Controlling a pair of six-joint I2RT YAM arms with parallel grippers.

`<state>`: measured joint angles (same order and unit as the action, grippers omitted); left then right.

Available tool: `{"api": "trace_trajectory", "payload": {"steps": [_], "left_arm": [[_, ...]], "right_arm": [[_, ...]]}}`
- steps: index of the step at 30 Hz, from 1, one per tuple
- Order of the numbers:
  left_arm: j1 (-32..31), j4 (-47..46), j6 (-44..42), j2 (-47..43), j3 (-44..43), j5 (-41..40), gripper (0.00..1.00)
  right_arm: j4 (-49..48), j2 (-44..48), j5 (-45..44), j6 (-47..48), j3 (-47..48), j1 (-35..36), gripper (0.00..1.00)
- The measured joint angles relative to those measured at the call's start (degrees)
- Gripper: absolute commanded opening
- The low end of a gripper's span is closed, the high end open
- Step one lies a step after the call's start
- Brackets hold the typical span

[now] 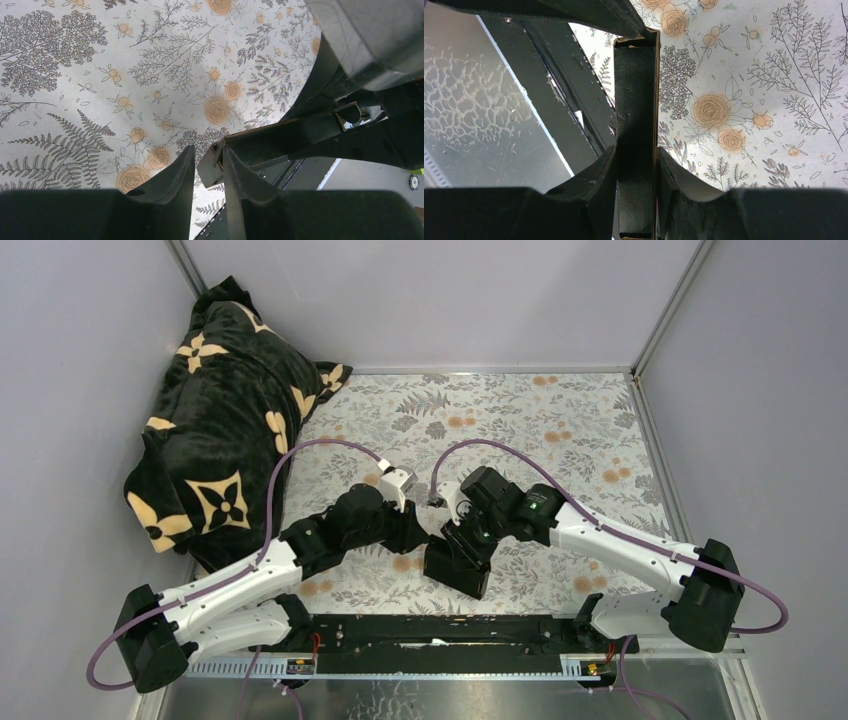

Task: Fold the paper box
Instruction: Close the paper box at the center of the board.

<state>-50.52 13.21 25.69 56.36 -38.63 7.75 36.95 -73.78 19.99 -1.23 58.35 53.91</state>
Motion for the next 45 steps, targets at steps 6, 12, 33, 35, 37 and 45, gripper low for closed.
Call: {"api": "trace_trajectory", "payload": {"steps": [6,12,33,35,37,45], "left_arm": [[0.0,-0.2,0.0,0.0,0.0,0.0,0.3],[0.0,-0.9,0.0,0.1,0.0,0.0,0.28],[0.0,-2.1,0.0,1.4,0.0,0.4,0.19],[0.0,-2.2,0.0,1.6,0.0,0.4,0.19],[0.0,-2.4,0.0,1.9,0.0,0.4,0.19],[0.0,-3.0,0.1,2.2,0.0,0.4,0.14]], "right_arm": [[0.0,0.0,0.0,0.0,0.0,0.0,0.22],[0.0,0.0,0.0,0.0,0.0,0.0,0.22],[0.0,0.0,-0.7,-0.1,0.0,0.1,0.22],[0.0,0.0,-0.9,-0.1,0.0,0.1,0.22],[0.0,0.0,-0.9,-0.1,0.0,0.1,0.22],[0.0,0.0,-1.6,-0.2,0.0,0.1,0.2]]}}
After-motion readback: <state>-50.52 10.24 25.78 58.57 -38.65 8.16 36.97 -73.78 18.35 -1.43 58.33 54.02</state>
